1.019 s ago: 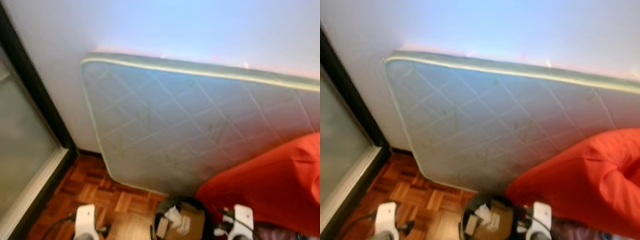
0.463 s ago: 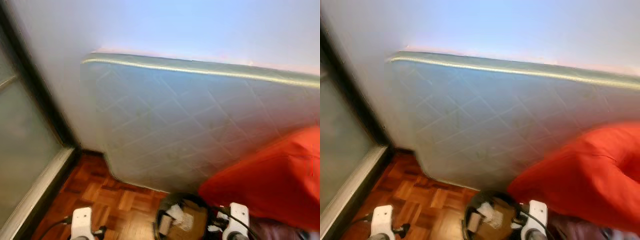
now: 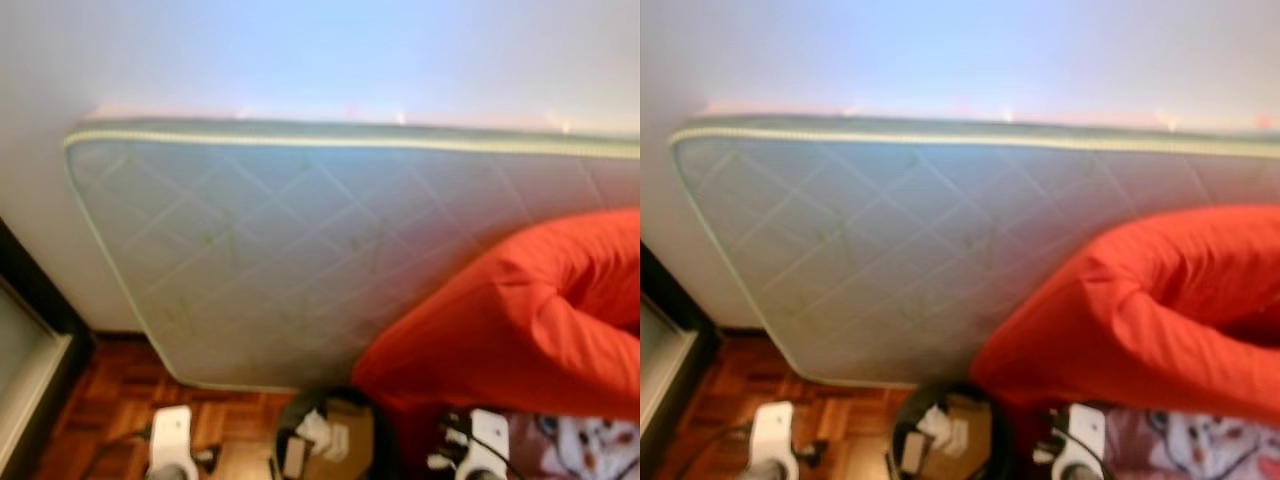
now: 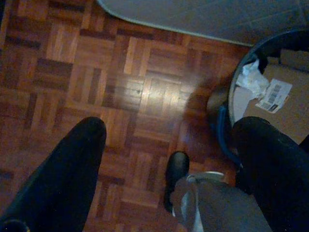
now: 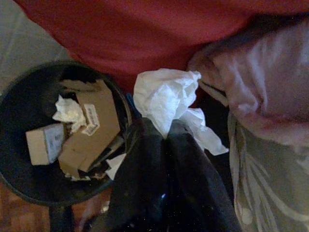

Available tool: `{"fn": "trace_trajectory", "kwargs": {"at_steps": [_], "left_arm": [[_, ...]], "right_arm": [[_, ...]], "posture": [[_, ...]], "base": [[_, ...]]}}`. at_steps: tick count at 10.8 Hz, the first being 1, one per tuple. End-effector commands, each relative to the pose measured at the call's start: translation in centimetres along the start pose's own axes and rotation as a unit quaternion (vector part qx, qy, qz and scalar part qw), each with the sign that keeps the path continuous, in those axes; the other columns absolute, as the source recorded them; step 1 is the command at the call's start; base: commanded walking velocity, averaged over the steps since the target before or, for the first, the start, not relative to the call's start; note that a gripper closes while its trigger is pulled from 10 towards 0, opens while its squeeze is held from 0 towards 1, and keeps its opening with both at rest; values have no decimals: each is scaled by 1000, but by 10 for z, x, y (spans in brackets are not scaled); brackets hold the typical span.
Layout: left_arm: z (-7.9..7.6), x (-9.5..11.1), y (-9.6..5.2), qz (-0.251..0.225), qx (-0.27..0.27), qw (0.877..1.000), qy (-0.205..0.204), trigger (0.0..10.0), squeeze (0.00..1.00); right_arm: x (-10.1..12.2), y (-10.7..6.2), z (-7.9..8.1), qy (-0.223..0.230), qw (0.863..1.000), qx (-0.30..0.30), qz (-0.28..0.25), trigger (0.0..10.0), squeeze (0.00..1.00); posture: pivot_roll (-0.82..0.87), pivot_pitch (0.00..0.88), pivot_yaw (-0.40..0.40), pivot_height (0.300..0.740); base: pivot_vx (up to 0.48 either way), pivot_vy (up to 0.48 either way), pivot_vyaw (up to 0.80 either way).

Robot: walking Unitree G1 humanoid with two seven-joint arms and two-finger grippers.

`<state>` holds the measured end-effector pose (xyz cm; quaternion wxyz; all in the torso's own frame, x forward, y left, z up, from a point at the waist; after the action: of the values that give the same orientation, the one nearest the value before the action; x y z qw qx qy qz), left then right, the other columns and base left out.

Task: Clean up the room

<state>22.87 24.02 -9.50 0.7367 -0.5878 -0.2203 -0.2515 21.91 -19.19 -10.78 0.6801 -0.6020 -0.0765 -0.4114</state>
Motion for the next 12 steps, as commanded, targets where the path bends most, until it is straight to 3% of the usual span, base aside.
{"fn": "trace_trajectory", "kwargs": {"at_steps": [1, 4, 5, 6, 7, 8, 10, 12], "left_arm": [[2, -12, -2, 21, 3, 1000, 5, 10000, 0], [5, -10, -2, 7, 23, 1000, -14, 10000, 0], [5, -9, -2, 2, 29, 999, -23, 10000, 0], [6, -5, -2, -13, 40, 999, -32, 10000, 0], [9, 2, -3, -35, 54, 997, -49, 10000, 0], [26, 25, -3, -78, 79, 993, -40, 10000, 0], [22, 31, -2, -87, 75, 992, -45, 10000, 0], [20, 29, -2, -86, 71, 993, -45, 10000, 0]], "right_arm": [[7, 2, 8, -1, 1000, 12, -11, 10000, 0], [42, 7, 47, -49, 994, 81, -62, 10000, 0], [47, 5, 68, -85, 984, 137, -79, 10000, 0], [51, 1, 80, -102, 974, 181, -94, 10000, 0], [57, 1, 78, -88, 975, 177, -105, 10000, 0], [62, 1, 77, -69, 975, 175, -116, 10000, 0], [63, 1, 91, -60, 973, 189, -117, 10000, 0], [65, 1, 89, -56, 974, 187, -117, 10000, 0]], "posture": [[223, 36, -37, 740], [198, 25, -25, 740], [205, 24, -25, 740], [211, 29, -39, 740], [217, 40, -48, 740], [227, 47, -52, 740], [222, 54, -53, 740], [213, 67, -45, 740]], "base": [[0, 0, 0], [0, 0, 0], [0, 0, 0], [0, 0, 0], [0, 0, 0], [0, 0, 0], [0, 0, 0], [0, 0, 0]]}}
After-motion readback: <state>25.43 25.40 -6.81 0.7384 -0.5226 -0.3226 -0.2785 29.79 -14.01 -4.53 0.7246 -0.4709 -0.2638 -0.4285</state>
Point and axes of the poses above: a point about 5 cm out from each wrist's last joint towards the gripper, its own y axis pointing out of the wrist towards the gripper, its own x axis along the axis of the wrist's last joint, z = x × y, the point moved 4 cm from there along y, pointing out of the wrist towards the gripper, and after that the axes turned 13 degrees about y, right-handed, at the moved point
